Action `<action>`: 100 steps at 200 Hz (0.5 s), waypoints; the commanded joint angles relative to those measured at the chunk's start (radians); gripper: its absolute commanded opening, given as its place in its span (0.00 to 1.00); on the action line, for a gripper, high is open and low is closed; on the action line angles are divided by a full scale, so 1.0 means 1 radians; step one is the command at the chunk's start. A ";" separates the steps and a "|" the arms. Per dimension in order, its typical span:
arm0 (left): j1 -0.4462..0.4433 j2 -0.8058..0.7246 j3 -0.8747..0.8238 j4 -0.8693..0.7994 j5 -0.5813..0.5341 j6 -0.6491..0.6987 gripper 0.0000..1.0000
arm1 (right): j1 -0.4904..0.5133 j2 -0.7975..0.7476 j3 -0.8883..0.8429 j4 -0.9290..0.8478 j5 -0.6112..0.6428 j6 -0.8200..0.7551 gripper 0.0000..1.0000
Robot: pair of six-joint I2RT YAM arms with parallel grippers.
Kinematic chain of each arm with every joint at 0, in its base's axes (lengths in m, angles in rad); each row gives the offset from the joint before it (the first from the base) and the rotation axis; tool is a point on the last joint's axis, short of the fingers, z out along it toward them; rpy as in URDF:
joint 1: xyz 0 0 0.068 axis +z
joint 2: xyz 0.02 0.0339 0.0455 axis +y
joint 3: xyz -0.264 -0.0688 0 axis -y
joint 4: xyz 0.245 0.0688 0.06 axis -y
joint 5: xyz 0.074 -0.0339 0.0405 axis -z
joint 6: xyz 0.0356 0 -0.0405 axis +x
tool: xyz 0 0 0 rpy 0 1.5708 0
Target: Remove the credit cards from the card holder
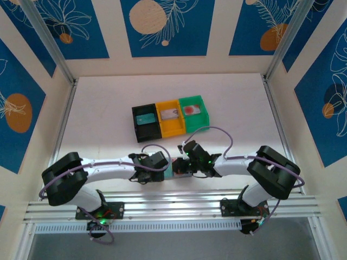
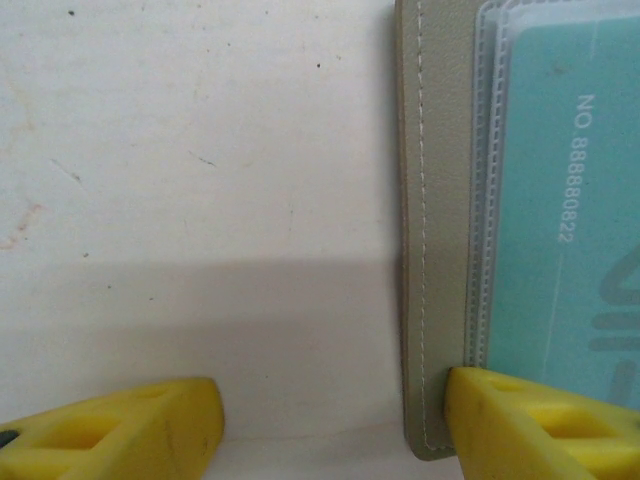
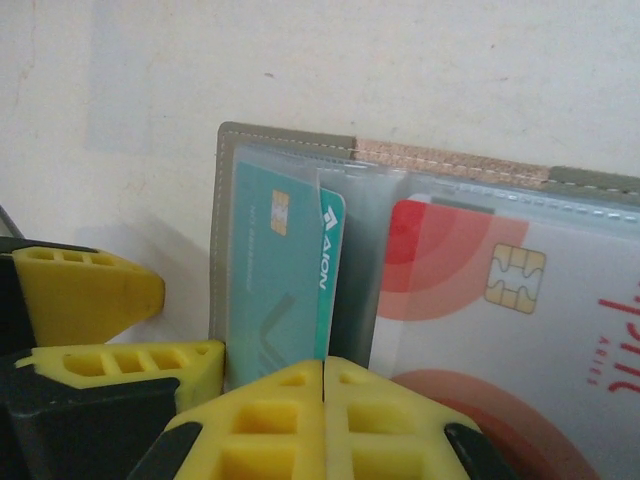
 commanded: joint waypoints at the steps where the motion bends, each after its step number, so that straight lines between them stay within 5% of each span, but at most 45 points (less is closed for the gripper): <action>1: -0.019 0.138 -0.075 0.161 0.118 -0.033 0.64 | 0.011 -0.029 -0.013 0.008 -0.018 -0.019 0.02; 100: -0.025 0.145 -0.066 0.155 0.118 -0.034 0.65 | 0.002 -0.099 -0.039 -0.038 0.033 -0.038 0.00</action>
